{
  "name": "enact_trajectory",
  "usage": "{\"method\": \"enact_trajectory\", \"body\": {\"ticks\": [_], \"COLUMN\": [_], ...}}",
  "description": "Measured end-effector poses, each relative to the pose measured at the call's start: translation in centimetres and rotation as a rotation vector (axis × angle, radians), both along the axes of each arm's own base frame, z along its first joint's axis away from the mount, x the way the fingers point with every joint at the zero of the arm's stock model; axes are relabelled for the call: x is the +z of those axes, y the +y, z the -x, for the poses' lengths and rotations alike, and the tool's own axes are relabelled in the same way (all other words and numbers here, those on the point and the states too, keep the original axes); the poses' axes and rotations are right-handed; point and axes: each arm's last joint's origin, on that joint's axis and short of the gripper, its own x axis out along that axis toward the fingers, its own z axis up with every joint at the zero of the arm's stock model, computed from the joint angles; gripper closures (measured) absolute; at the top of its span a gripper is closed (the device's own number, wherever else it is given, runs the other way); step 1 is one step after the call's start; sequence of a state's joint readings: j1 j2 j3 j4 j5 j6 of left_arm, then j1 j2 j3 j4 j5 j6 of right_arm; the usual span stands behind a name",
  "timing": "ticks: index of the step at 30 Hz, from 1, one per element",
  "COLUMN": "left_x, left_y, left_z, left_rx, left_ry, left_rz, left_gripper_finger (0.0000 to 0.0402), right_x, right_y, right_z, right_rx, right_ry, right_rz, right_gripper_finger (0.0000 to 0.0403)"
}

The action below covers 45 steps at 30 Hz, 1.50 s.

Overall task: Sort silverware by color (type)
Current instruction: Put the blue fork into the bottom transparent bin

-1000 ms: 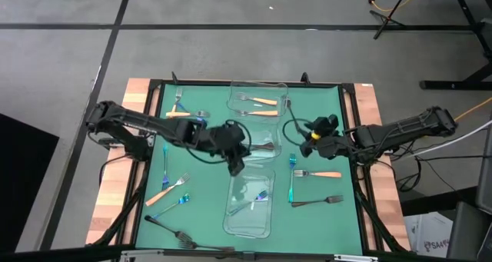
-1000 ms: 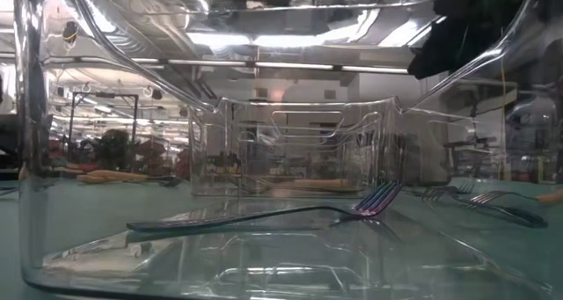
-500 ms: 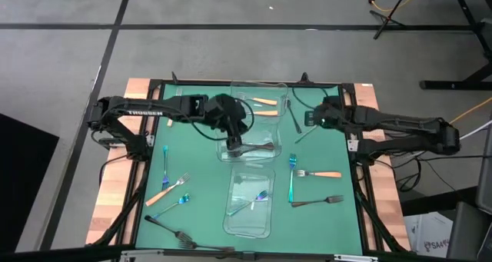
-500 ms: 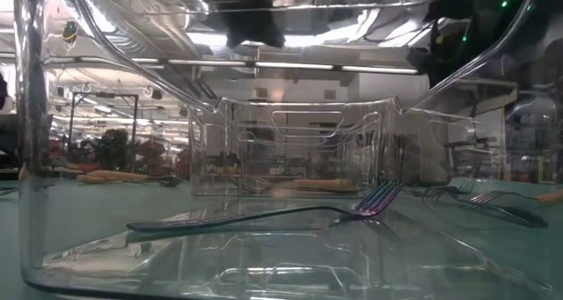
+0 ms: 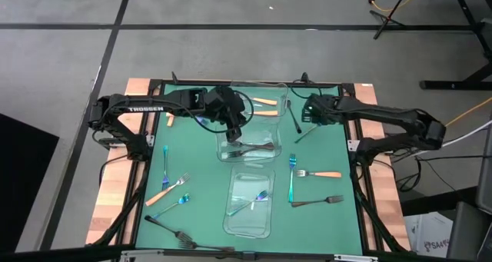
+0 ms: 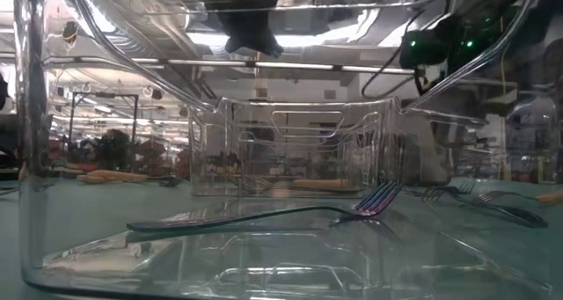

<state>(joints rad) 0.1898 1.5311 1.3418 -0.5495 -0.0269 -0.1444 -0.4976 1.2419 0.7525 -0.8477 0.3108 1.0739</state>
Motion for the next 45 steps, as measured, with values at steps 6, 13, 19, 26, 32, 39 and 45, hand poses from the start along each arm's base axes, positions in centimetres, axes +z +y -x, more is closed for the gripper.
{"method": "enact_trajectory", "body": {"ticks": [6, 13, 19, 26, 32, 39, 45], "left_x": [0.0, 0.0, 0.0, -0.2, -0.2, -0.3, 0.1], "left_y": [-0.2, -0.9, -1.6, -2.3, -2.8, -2.8, -2.8], "left_z": [0.0, -0.1, -0.2, -0.2, -0.3, -0.2, 0.5], "left_rx": [-0.007, -0.044, -0.065, -0.087, -0.096, -0.097, -0.094], "left_ry": [0.001, 0.007, 0.008, 0.025, 0.026, 0.043, 0.059], "left_rz": [-0.002, -0.018, -0.018, -0.015, -0.020, -0.018, -0.018], "left_gripper_finger": [0.0353, 0.0353, 0.0353, 0.0353, 0.0353, 0.0353, 0.0353], "right_x": [-2.0, -4.1, -5.5, -6.5, -6.6, -6.6, -6.6], "right_y": [-0.6, -1.0, -1.3, -1.4, -1.5, -1.5, -1.5], "right_z": [-0.9, -1.8, -2.5, -2.9, -2.9, -3.0, -3.0], "right_rx": [-0.026, -0.052, -0.066, -0.067, -0.067, -0.066, -0.065], "right_ry": [0.056, 0.101, 0.098, 0.124, 0.126, 0.125, 0.123], "right_rz": [-0.077, -0.133, -0.172, -0.185, -0.178, -0.176, -0.176], "right_gripper_finger": [0.0272, 0.0272, 0.0272, 0.0272, 0.0272, 0.0294, 0.0352]}}
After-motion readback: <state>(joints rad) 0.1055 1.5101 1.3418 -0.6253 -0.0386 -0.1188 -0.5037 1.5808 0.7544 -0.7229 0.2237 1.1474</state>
